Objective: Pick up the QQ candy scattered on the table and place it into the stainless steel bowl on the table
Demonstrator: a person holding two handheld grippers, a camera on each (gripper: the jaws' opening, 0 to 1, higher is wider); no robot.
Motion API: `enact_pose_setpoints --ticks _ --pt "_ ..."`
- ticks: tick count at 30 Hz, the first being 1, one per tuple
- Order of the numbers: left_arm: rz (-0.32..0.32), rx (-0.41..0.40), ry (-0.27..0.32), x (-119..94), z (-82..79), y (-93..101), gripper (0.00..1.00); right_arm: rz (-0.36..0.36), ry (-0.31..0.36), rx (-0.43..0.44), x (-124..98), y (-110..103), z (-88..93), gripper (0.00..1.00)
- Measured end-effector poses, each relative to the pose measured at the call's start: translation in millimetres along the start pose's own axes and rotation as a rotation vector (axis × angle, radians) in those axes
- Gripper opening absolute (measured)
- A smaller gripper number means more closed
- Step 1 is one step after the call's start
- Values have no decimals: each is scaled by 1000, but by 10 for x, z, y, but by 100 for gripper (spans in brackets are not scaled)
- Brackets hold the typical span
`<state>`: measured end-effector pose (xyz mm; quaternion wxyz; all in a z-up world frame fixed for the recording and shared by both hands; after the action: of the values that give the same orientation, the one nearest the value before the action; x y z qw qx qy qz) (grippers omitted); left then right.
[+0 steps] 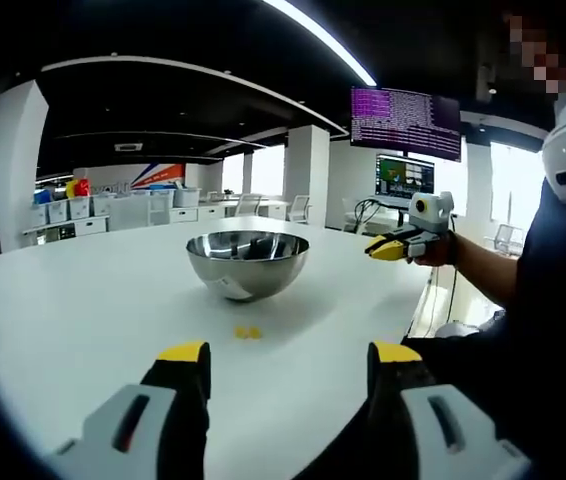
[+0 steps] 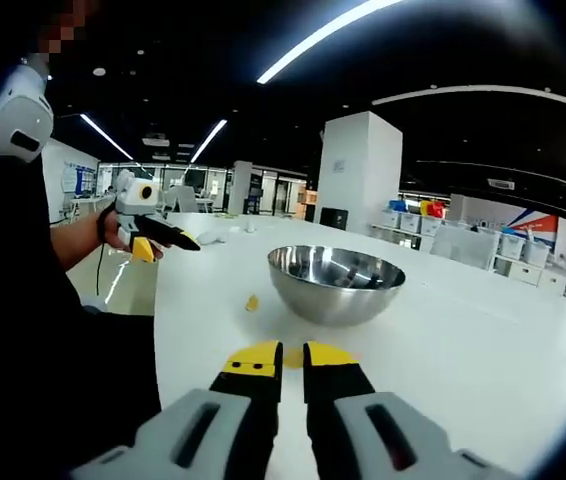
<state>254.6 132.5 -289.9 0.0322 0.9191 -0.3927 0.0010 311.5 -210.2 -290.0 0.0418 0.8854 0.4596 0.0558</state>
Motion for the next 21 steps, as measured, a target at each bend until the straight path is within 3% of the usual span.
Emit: enact_pose_setpoints --ticks 7,11,16,21 --pt "13 0 -6 69 1 24 63 12 4 1 17 89 1 10" --pt "9 -2 -8 80 6 13 63 -18 5 -23 154 133 -81 10" --pt "14 -10 -11 105 42 2 62 -67 -12 -96 466 270 -286 10" --pt "18 -23 -10 111 74 2 62 -119 -82 -184 943 464 -481 10"
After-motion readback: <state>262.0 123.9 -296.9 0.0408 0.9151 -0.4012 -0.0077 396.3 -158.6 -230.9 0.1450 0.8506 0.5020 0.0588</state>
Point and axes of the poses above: the point that each gripper's makers call its tool centre point, and the gripper's own axes: x roughly forward along the fingers, y roughly to its right, z roughly out of its underside, the point moved 6 cm from there along -x, roughly backward along the fingers, and after that the axes turned 14 degrees about y, right-handed, at the moved point
